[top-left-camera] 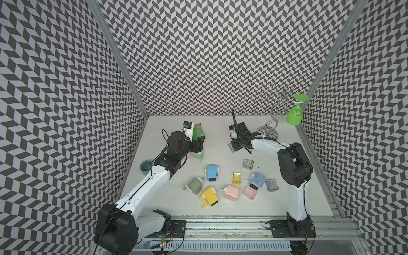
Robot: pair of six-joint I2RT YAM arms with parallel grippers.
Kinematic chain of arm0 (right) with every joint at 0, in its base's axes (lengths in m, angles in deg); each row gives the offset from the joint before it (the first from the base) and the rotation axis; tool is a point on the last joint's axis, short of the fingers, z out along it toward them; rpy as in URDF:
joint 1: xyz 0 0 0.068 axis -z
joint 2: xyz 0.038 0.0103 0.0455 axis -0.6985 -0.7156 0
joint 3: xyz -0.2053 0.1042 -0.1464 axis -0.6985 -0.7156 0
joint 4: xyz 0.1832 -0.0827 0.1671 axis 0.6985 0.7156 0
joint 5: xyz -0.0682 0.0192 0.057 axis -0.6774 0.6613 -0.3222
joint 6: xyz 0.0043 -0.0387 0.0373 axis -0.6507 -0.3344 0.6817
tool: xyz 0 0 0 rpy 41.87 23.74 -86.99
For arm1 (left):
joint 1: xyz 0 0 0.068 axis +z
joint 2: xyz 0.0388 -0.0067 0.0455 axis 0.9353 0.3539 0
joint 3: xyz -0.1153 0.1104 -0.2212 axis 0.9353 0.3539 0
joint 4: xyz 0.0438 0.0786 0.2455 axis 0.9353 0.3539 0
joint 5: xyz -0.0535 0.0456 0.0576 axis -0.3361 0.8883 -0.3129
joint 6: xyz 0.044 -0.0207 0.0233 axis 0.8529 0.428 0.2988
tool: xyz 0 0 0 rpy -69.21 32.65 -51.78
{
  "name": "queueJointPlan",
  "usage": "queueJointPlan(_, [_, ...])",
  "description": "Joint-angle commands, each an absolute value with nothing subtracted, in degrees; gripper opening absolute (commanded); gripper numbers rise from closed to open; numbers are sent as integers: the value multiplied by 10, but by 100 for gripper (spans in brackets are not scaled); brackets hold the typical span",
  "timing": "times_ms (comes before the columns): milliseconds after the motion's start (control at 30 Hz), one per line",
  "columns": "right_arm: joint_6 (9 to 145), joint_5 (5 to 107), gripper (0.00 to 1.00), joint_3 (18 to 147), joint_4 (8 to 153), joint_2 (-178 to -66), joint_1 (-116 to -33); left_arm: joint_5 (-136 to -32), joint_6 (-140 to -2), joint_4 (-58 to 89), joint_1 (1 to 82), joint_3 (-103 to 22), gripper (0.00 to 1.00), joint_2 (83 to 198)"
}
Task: Put the tray back into the pencil sharpener
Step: Place the container at the center of the board.
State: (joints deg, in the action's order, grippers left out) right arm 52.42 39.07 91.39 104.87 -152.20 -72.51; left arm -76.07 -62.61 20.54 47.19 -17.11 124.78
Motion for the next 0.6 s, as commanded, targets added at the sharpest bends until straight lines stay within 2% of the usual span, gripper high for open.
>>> queueJointPlan(0, [518,401,4,922,1021,-1533,-726,-763,-628,220,474,-194,73,1247])
queueJointPlan(400, [519,393,20,908,1013,-1509,-726,-793,-638,263,474,-194,72,1230])
queueJointPlan(567, [549,437,27,874,1010,-1439,-734,-821,-649,285,474,-186,72,1216])
